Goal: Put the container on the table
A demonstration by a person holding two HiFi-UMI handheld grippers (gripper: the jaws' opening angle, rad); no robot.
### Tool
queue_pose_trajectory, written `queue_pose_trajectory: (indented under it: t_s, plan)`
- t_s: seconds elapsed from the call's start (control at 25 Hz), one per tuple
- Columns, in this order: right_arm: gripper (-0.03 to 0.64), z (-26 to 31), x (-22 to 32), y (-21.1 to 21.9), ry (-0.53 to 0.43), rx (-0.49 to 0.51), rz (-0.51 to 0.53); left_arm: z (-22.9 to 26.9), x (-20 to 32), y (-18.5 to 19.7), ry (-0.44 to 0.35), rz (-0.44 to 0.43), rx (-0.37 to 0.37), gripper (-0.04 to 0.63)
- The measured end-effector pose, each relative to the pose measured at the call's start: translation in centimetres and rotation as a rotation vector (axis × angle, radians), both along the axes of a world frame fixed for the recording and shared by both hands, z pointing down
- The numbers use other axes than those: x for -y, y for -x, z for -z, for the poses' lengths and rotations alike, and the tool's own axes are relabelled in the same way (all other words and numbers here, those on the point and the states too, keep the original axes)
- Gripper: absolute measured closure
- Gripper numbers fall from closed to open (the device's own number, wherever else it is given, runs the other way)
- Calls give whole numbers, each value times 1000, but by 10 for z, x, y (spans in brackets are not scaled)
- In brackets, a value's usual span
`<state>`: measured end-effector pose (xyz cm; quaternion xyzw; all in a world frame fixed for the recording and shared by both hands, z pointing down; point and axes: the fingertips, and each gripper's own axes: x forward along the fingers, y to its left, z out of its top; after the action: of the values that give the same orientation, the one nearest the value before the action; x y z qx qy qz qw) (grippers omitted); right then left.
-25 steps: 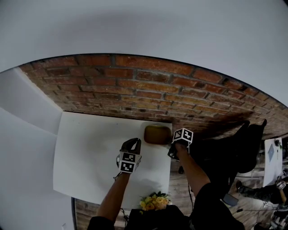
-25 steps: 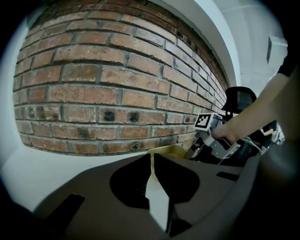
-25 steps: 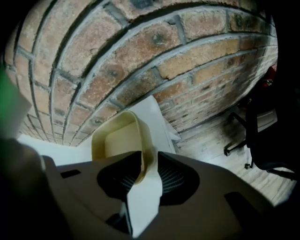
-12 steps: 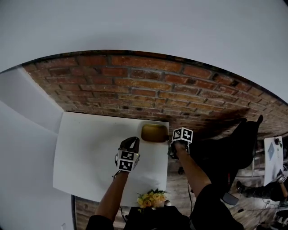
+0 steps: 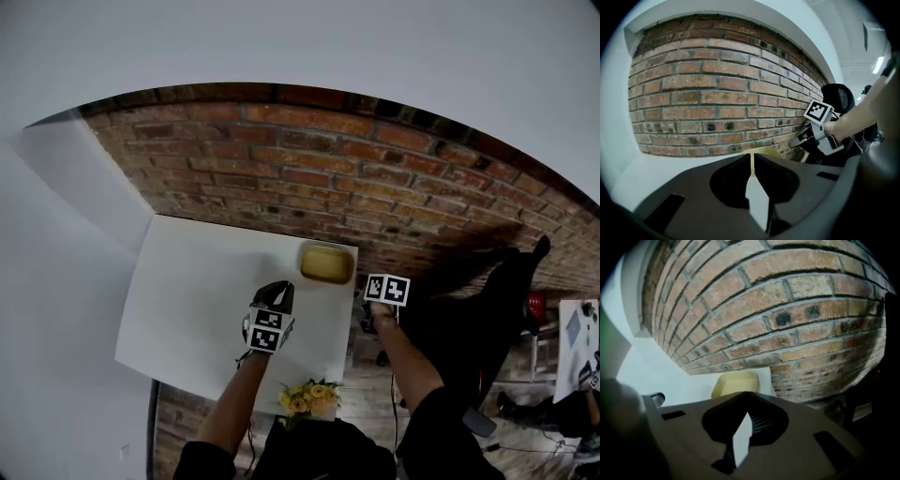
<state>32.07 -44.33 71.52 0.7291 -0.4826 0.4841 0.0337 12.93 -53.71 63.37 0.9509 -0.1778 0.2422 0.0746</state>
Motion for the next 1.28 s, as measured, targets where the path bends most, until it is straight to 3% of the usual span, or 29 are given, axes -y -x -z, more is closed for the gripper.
queue_pose_trajectory:
  t_s: [0.2,0.4,0.72,1.04,1.28]
  plan:
    - [594,21,-22,16,-49,-56,77,12,-32,12,-24,24,3,561]
    - [594,48,-48,32,-97,-183,154,25,-63,25,-59,38,5,561]
    - [594,98,-80,77,-250,-350,282,45,-109,49,-93,63,-3,561]
    - [594,135,-98,118,-376,-427,311,69,-139,63,-132,78,-30,561]
    - [594,144,-116,144,-414,-478,352,74,-157,67,-144,86,-38,561]
